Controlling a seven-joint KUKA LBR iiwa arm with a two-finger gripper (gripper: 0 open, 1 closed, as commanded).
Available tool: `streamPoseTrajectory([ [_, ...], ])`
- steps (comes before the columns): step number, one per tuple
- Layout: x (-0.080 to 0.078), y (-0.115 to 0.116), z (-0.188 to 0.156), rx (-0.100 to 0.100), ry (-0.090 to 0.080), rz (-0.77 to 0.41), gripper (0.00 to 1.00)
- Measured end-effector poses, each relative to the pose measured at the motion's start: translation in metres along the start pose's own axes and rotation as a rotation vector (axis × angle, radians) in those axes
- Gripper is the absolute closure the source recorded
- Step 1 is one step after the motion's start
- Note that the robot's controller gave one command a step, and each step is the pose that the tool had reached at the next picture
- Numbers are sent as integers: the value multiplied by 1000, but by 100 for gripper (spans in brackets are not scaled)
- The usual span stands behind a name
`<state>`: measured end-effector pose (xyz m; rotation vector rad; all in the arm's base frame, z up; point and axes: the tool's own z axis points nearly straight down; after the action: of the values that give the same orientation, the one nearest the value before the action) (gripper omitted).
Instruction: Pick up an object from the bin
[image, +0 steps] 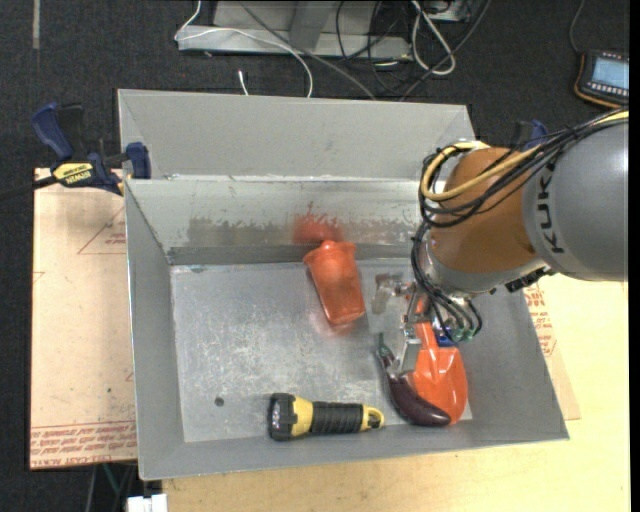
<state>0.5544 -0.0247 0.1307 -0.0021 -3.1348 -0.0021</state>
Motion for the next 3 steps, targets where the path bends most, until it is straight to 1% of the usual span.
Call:
streamPoseTrajectory([
  [1,-2,0,-4,0,-8,-1,0],
  [2,68,-57,61,-1,-11,235,0],
  [3,67,-50,-4,-1,-11,201,0],
])
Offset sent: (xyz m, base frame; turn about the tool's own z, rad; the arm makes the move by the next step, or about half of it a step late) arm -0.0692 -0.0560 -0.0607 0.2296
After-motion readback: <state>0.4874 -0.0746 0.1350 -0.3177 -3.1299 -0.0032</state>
